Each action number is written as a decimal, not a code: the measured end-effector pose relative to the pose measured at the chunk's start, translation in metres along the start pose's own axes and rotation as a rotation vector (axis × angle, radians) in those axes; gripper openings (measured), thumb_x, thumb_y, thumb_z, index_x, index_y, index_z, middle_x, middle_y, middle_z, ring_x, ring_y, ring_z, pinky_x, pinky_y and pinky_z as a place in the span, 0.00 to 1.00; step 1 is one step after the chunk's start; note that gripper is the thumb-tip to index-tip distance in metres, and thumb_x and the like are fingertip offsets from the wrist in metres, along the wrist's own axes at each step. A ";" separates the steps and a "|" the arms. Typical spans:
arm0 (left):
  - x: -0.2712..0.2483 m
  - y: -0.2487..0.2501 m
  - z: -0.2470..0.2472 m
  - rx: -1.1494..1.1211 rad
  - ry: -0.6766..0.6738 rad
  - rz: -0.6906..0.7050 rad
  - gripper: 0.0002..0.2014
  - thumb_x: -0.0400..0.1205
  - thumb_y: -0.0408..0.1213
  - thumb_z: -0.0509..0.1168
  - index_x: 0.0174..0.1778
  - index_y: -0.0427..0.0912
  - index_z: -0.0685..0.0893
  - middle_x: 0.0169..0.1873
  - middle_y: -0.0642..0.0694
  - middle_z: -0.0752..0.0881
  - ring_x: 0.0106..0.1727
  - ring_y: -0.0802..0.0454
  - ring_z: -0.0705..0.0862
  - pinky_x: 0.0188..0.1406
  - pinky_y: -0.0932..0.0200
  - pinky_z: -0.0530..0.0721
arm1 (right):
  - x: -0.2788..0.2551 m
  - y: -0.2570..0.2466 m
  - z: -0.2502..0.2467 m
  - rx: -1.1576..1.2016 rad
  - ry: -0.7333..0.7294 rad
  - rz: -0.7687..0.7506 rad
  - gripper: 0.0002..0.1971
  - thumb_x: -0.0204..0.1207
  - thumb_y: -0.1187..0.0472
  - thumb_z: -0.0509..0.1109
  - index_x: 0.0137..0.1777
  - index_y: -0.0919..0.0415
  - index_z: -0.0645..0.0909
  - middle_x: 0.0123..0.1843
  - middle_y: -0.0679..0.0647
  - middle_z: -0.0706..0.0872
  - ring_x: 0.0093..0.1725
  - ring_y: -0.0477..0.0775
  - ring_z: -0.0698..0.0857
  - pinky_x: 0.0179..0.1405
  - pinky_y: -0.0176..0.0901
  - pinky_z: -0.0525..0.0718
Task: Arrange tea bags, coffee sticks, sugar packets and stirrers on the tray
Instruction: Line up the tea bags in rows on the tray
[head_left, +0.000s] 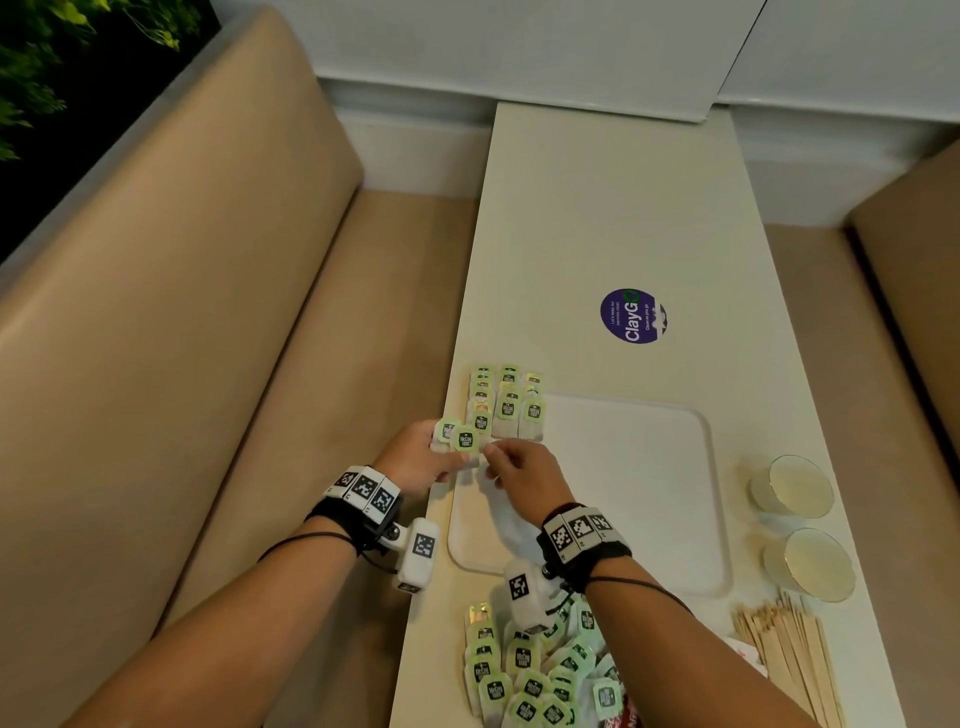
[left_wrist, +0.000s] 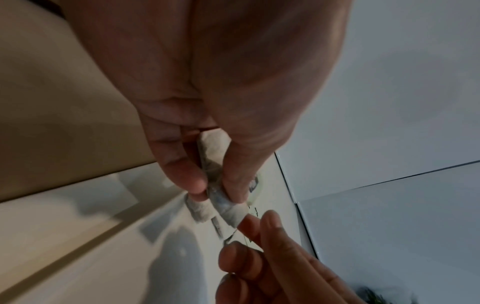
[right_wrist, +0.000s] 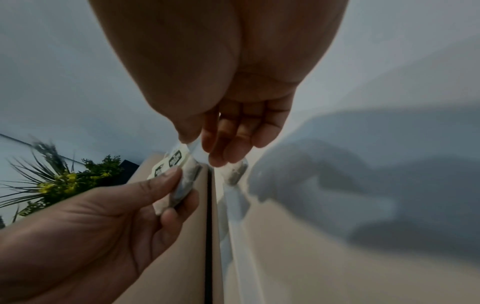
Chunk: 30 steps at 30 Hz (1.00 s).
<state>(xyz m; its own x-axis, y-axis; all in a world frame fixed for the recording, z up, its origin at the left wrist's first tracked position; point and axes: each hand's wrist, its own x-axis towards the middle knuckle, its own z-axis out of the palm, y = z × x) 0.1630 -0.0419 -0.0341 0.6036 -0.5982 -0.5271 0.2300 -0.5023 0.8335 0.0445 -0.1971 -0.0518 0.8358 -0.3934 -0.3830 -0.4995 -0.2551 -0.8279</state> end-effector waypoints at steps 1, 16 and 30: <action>-0.001 0.002 0.002 0.013 -0.008 -0.001 0.10 0.80 0.34 0.76 0.56 0.48 0.89 0.47 0.46 0.93 0.41 0.51 0.87 0.41 0.54 0.86 | -0.003 0.002 -0.001 0.006 -0.012 -0.009 0.12 0.86 0.49 0.67 0.51 0.53 0.90 0.38 0.45 0.91 0.35 0.38 0.85 0.45 0.37 0.83; 0.005 0.006 0.016 -0.062 0.047 -0.030 0.06 0.84 0.32 0.71 0.55 0.44 0.86 0.49 0.40 0.91 0.47 0.48 0.89 0.46 0.55 0.89 | 0.006 0.013 -0.017 0.045 0.163 0.049 0.08 0.83 0.54 0.72 0.51 0.55 0.91 0.35 0.48 0.91 0.28 0.36 0.83 0.43 0.37 0.84; 0.009 0.003 0.017 -0.161 -0.001 -0.101 0.13 0.88 0.21 0.58 0.66 0.35 0.79 0.52 0.38 0.89 0.40 0.46 0.89 0.35 0.61 0.90 | 0.025 0.019 -0.007 -0.074 0.177 0.258 0.18 0.78 0.53 0.71 0.27 0.56 0.89 0.26 0.47 0.89 0.31 0.47 0.86 0.36 0.37 0.78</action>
<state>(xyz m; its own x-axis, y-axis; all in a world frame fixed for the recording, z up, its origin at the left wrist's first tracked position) 0.1560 -0.0592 -0.0389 0.5704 -0.5508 -0.6093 0.4087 -0.4532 0.7922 0.0544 -0.2175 -0.0739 0.6301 -0.5991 -0.4940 -0.7103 -0.1878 -0.6783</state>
